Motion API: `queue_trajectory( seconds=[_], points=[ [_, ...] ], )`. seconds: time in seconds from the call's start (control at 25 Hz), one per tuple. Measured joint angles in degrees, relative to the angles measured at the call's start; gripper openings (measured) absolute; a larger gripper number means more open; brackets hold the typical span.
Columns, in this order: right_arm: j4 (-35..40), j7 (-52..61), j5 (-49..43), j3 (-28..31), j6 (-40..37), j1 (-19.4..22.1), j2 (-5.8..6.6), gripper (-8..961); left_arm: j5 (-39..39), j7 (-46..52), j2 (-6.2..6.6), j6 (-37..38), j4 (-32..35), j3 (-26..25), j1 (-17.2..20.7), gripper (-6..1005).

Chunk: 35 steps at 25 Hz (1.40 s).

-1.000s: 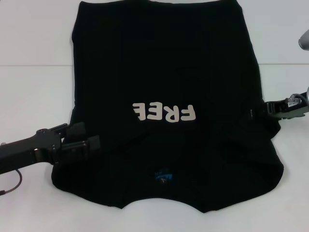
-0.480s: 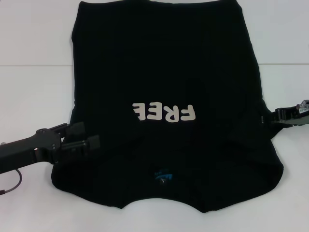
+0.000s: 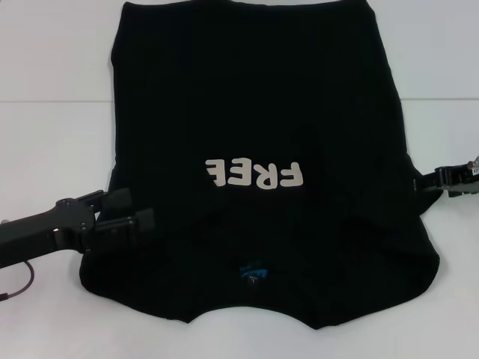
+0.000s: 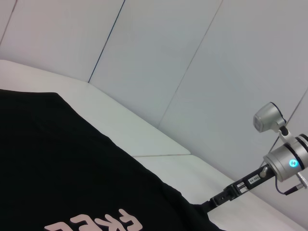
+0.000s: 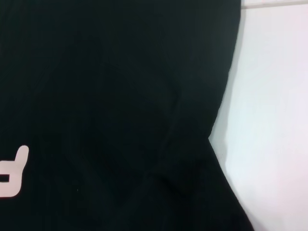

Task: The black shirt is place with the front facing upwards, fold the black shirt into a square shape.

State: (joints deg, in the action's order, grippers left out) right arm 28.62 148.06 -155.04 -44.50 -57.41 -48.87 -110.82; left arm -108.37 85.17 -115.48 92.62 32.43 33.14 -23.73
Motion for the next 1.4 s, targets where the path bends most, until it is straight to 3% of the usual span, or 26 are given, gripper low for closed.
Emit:
queue_trajectory(
  seconds=[0.4, 0.84, 1.4],
  points=[
    [-0.16, -0.35, -0.03, -2.61, 0.34, -0.62, -0.35, 831, 0.0, 0.0, 0.0, 0.07, 0.0, 0.0, 0.05, 907],
    [0.03, -0.02, -0.17, -2.9, 0.64, -0.53, -0.35, 366, 0.0, 0.0, -0.09, 0.11, 0.09, 0.0, 0.35, 905],
    [0.52, 1.38, -2.2, -2.87, 0.13, -0.55, -0.09, 102, 0.0, 0.0, -0.09, 0.11, 0.09, 0.0, 0.35, 907]
  ],
)
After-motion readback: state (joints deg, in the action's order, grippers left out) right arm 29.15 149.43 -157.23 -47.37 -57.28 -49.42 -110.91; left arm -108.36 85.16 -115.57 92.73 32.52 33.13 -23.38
